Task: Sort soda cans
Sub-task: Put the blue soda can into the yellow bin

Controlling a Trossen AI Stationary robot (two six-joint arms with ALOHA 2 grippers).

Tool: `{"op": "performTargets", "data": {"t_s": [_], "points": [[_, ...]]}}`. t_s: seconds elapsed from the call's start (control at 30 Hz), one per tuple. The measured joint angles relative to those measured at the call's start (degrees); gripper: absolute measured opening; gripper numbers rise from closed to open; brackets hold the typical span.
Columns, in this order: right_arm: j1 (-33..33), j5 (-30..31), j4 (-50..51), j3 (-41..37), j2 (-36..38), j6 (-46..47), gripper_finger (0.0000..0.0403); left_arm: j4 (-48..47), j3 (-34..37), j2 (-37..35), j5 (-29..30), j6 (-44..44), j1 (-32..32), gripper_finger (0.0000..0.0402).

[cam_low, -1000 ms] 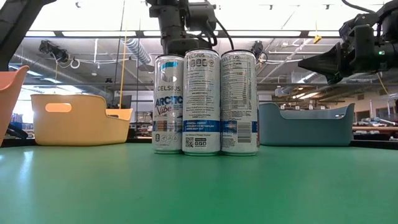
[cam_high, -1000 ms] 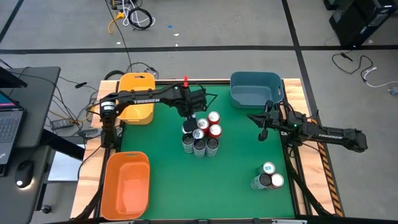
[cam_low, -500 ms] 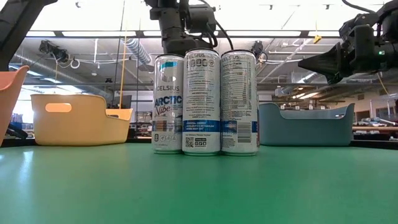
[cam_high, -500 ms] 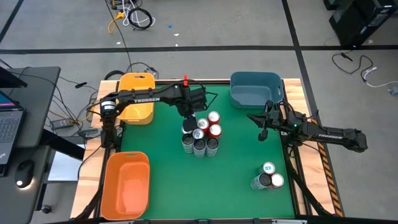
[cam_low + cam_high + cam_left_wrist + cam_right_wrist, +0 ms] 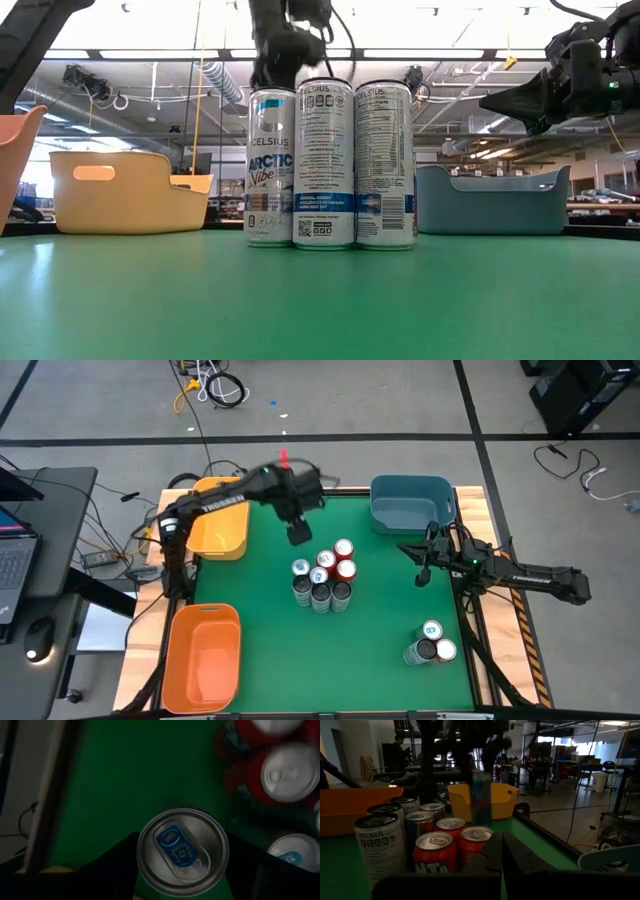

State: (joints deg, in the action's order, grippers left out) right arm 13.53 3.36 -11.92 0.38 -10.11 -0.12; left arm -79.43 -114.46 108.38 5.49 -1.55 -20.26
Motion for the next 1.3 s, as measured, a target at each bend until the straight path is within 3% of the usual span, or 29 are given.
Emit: {"op": "performTargets", "data": {"t_s": [0.23,0.4,0.8,1.07,1.3], "points": [[0.0,0.0,0.0,0.0,0.0,0.0,0.0000,-10.9,-13.7,-0.1,5.4,-7.7,-7.7,0.0234],[0.0,0.0,0.0,0.0,0.0,0.0,0.0000,-11.1,-14.3,-2.6,6.6,-9.8,-15.2,0.0234],[0.0,0.0,0.0,0.0,0.0,0.0,0.0000,-10.6,-12.7,-4.0,6.6,-11.0,-30.7,0.0234],[0.0,0.0,0.0,0.0,0.0,0.0,0.0000,-10.4,-12.1,-4.8,5.1,-10.4,-35.8,0.0234],[0.0,0.0,0.0,0.0,0.0,0.0,0.0000,-10.5,1.7,-8.6,5.1,-10.7,-38.6,0.0234]]}}
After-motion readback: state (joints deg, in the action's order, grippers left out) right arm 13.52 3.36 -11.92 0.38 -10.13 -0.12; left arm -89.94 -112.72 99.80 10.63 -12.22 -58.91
